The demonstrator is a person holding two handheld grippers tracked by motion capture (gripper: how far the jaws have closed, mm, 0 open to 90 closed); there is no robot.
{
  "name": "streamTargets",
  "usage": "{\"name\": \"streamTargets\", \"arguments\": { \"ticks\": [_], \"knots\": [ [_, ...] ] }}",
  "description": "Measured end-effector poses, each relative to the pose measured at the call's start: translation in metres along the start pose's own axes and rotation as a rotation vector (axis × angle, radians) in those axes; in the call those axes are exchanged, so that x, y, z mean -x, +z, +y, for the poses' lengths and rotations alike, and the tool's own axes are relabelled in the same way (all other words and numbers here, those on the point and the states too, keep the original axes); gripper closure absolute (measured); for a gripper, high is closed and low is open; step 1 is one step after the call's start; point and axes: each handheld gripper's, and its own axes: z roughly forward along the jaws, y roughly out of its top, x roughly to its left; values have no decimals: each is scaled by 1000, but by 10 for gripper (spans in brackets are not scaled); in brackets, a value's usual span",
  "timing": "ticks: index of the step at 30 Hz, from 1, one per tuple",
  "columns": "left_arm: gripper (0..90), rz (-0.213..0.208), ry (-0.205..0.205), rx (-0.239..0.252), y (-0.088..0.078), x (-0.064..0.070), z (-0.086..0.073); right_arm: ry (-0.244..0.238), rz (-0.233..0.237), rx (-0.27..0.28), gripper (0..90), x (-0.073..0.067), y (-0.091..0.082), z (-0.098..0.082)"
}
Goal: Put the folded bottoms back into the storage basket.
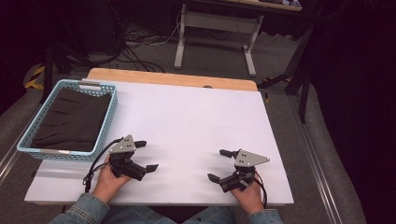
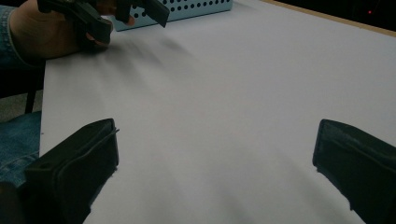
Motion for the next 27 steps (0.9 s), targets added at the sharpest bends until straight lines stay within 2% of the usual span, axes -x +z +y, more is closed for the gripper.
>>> {"name": "streamTargets", "arguments": {
  "ticks": [7, 27],
  "knots": [
    [0, -9, 5, -22, 5, 1, -1, 0, 1, -1, 9, 0, 0, 0],
    [2, -12, 7, -13, 3, 1, 0, 1, 4, 1, 9, 0, 0, 0]
  ]
}}
